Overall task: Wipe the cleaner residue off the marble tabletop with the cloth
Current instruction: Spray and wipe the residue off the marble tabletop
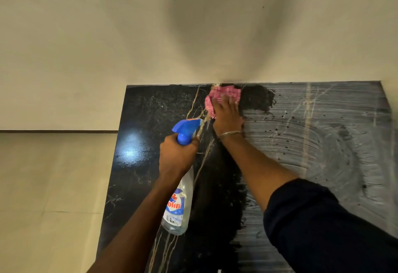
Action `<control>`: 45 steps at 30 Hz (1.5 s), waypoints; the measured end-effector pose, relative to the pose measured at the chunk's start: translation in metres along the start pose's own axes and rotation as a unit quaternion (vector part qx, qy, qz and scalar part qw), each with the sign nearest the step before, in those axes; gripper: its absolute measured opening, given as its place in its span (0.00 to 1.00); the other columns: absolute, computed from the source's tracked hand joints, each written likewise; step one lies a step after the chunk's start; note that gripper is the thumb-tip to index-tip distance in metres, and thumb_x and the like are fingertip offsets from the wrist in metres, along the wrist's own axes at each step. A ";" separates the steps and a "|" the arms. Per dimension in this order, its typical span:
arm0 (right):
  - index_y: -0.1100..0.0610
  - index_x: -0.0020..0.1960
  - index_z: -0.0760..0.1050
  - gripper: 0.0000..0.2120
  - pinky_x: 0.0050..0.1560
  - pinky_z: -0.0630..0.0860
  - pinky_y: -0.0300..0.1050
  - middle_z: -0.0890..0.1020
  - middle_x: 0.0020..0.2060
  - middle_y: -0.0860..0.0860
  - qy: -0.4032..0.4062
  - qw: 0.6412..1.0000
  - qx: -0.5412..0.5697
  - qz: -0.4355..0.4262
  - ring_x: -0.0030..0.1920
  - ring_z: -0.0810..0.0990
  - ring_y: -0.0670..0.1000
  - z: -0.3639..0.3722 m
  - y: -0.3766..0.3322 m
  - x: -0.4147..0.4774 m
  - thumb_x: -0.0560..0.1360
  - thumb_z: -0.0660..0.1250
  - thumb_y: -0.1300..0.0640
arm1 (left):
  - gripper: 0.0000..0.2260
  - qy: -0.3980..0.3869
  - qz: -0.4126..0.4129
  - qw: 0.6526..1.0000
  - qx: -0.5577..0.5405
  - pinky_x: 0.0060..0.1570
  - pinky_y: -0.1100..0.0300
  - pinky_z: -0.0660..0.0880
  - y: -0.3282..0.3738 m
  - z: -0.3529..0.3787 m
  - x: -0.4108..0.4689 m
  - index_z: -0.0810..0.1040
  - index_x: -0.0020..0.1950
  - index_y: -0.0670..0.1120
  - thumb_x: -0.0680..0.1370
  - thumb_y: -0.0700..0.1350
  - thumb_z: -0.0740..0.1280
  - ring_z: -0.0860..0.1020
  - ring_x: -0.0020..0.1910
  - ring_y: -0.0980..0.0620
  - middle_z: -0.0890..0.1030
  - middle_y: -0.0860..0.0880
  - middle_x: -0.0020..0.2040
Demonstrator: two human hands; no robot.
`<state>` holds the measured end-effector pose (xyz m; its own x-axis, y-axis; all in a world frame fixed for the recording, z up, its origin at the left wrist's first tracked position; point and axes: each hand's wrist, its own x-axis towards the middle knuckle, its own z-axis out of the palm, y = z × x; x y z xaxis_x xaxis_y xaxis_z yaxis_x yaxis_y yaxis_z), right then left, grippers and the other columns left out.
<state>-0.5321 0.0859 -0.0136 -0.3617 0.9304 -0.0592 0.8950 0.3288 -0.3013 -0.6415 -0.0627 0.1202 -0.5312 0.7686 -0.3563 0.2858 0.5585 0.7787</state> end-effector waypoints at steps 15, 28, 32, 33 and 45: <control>0.52 0.76 0.60 0.38 0.71 0.63 0.62 0.59 0.76 0.59 0.036 0.975 0.000 0.220 0.75 0.56 0.64 -0.035 0.102 -0.034 0.71 0.67 0.71 | 0.07 -0.047 0.028 0.998 0.005 0.30 0.65 0.69 -0.012 -0.013 0.010 0.76 0.40 0.45 0.74 0.46 0.71 0.74 0.27 0.57 0.77 0.50 0.31; 0.51 0.74 0.64 0.35 0.68 0.67 0.59 0.66 0.73 0.57 0.008 1.000 0.022 -0.005 0.74 0.61 0.64 -0.001 0.016 -0.057 0.70 0.67 0.69 | 0.07 -0.086 0.061 0.994 0.004 0.34 0.57 0.76 -0.016 -0.005 0.025 0.75 0.37 0.47 0.72 0.46 0.70 0.75 0.29 0.54 0.76 0.49 0.30; 0.53 0.74 0.65 0.36 0.65 0.70 0.60 0.66 0.73 0.59 0.045 0.992 0.008 0.115 0.73 0.62 0.65 -0.027 0.082 -0.069 0.69 0.65 0.73 | 0.06 -0.100 0.067 0.993 0.005 0.35 0.57 0.76 -0.015 -0.003 0.027 0.75 0.40 0.47 0.73 0.47 0.71 0.76 0.30 0.55 0.76 0.50 0.31; 0.53 0.74 0.64 0.36 0.65 0.70 0.60 0.65 0.73 0.59 0.055 0.988 0.005 0.143 0.72 0.62 0.65 -0.032 0.094 -0.073 0.69 0.65 0.74 | 0.06 -0.101 0.068 0.993 0.003 0.35 0.59 0.74 -0.016 -0.002 0.027 0.75 0.41 0.47 0.74 0.47 0.71 0.75 0.29 0.55 0.76 0.51 0.31; 0.52 0.78 0.56 0.40 0.74 0.56 0.63 0.58 0.77 0.57 0.027 0.996 0.015 0.081 0.77 0.51 0.63 0.009 0.006 -0.075 0.69 0.65 0.69 | 0.06 -0.053 0.040 0.998 0.006 0.37 0.53 0.78 -0.016 0.001 0.010 0.76 0.40 0.46 0.73 0.46 0.70 0.75 0.30 0.53 0.77 0.48 0.31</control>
<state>-0.5017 0.0170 -0.0197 -0.1980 0.9785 -0.0575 0.9318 0.1697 -0.3209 -0.6508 -0.0637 0.1035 -0.4198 0.8391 -0.3460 0.3340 0.4973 0.8007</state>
